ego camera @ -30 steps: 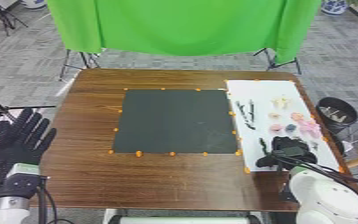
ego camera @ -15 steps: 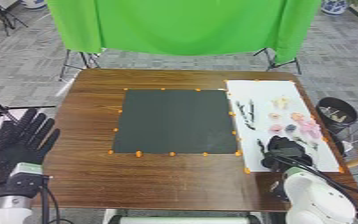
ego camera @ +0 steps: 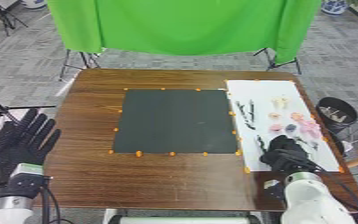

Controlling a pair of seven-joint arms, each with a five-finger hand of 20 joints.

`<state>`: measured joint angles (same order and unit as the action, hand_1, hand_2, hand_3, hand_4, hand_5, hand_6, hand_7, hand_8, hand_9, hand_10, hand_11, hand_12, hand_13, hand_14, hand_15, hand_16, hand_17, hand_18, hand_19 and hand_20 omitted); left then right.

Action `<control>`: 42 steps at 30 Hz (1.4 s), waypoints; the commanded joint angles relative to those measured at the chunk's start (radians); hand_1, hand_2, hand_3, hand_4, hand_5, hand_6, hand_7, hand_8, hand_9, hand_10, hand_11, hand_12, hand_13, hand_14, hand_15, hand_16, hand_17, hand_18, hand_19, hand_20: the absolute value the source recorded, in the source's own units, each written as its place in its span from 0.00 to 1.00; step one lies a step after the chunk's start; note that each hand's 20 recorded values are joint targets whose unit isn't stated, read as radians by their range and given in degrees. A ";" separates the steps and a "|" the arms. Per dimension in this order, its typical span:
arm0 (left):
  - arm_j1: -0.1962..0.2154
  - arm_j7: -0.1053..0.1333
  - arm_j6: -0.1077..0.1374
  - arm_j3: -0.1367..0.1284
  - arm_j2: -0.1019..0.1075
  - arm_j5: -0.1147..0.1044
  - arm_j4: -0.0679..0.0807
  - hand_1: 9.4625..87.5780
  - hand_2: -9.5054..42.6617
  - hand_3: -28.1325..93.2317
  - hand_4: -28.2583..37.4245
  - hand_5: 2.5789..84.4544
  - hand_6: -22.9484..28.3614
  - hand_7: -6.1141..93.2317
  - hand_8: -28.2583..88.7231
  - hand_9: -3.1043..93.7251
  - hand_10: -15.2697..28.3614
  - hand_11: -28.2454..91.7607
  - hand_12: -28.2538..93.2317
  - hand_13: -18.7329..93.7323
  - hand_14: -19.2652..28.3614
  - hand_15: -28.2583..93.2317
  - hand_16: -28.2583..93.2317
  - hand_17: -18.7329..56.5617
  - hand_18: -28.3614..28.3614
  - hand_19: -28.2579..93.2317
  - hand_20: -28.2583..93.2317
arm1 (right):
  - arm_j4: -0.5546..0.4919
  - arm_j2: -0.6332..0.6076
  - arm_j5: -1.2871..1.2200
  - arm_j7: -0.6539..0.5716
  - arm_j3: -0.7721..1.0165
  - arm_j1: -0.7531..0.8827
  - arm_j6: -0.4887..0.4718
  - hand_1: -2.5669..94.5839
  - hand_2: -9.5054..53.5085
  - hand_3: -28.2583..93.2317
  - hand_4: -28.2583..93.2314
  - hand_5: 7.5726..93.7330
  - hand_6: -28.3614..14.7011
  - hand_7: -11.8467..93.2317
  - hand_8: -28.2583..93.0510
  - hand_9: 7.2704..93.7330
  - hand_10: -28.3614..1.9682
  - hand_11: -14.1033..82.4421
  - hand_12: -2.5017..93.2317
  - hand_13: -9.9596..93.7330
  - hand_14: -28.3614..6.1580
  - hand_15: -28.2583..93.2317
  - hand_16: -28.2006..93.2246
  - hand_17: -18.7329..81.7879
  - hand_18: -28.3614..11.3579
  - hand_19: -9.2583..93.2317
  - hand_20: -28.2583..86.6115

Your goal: Arrange flowers

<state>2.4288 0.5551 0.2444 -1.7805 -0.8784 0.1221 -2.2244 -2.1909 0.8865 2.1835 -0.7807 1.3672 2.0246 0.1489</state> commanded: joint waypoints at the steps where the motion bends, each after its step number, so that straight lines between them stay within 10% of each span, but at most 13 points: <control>1: 0.026 -0.006 0.000 -0.013 -0.011 -0.012 -0.007 0.22 0.40 0.83 0.00 0.45 0.61 0.18 0.16 0.36 0.66 0.35 0.30 0.35 0.67 0.43 0.16 0.17 0.70 0.50 0.28 | -0.058 -0.046 -0.067 0.041 -0.014 -0.074 0.146 0.62 0.00 0.89 0.05 0.65 0.69 0.76 0.35 0.97 0.71 0.25 0.51 0.91 0.72 0.47 0.66 0.64 0.17 0.90 0.52; 12: 0.148 0.000 0.031 -0.098 -0.006 -0.022 -0.033 0.22 0.40 0.82 0.00 0.45 0.61 0.19 0.16 0.36 0.66 0.35 0.30 0.35 0.67 0.43 0.17 0.17 0.70 0.50 0.28 | 0.088 0.032 -0.295 0.080 -0.347 -0.550 0.118 0.61 0.00 0.88 0.06 0.65 0.70 0.77 0.35 0.97 0.71 0.26 0.52 0.90 0.71 0.48 0.66 0.62 0.17 0.90 0.53; 16: 0.173 0.014 0.088 -0.108 0.005 -0.021 -0.044 0.22 0.40 0.82 0.00 0.45 0.61 0.19 0.16 0.36 0.66 0.35 0.30 0.35 0.67 0.43 0.16 0.17 0.70 0.50 0.28 | 0.137 0.088 -0.269 0.132 -0.471 -0.673 0.069 0.61 0.00 0.88 0.07 0.65 0.70 0.77 0.35 0.97 0.71 0.26 0.52 0.89 0.70 0.49 0.66 0.62 0.17 0.90 0.53; 22: 0.132 0.007 0.100 -0.074 0.026 -0.028 -0.036 0.23 0.40 0.83 0.00 0.46 0.61 0.19 0.16 0.37 0.66 0.36 0.30 0.36 0.67 0.44 0.16 0.17 0.70 0.50 0.28 | 0.236 0.185 -0.225 0.194 -0.656 -0.815 -0.002 0.60 0.00 0.88 0.08 0.64 0.71 0.77 0.35 0.96 0.71 0.27 0.52 0.89 0.69 0.50 0.66 0.61 0.16 0.90 0.54; 25: 0.101 0.009 0.183 -0.032 0.036 -0.021 -0.047 0.23 0.41 0.83 0.00 0.47 0.62 0.20 0.16 0.38 0.67 0.37 0.30 0.36 0.68 0.45 0.16 0.17 0.71 0.51 0.28 | 0.312 0.220 -0.230 0.222 -0.736 -0.870 -0.019 0.59 0.00 0.88 0.09 0.64 0.71 0.77 0.35 0.96 0.71 0.27 0.52 0.89 0.69 0.50 0.66 0.61 0.16 0.90 0.54; 30: 0.084 0.032 0.208 0.005 0.044 -0.047 -0.050 0.23 0.41 0.83 0.00 0.49 0.63 0.21 0.16 0.39 0.68 0.38 0.30 0.37 0.69 0.47 0.16 0.18 0.71 0.52 0.28 | 0.430 0.313 -0.225 0.185 -0.800 -0.912 -0.035 0.59 0.00 0.88 0.10 0.64 0.72 0.78 0.35 0.96 0.71 0.28 0.53 0.89 0.68 0.51 0.65 0.61 0.16 0.90 0.54; 42: 0.002 -0.019 0.235 0.059 0.072 -0.054 -0.037 0.23 0.42 0.84 0.00 0.51 0.64 0.22 0.15 0.40 0.69 0.39 0.29 0.38 0.69 0.49 0.15 0.18 0.72 0.53 0.28 | 0.533 0.490 -0.260 -0.210 -0.869 -0.894 0.095 0.58 0.00 0.89 0.10 0.65 0.71 0.78 0.34 0.98 0.69 0.30 0.53 0.90 0.64 0.54 0.64 0.63 0.10 0.92 0.54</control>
<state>2.4656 0.5705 0.4585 -1.7368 -0.8248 0.0762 -2.2646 -1.6603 1.2820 1.9232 -0.8487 0.5199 1.0912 0.1732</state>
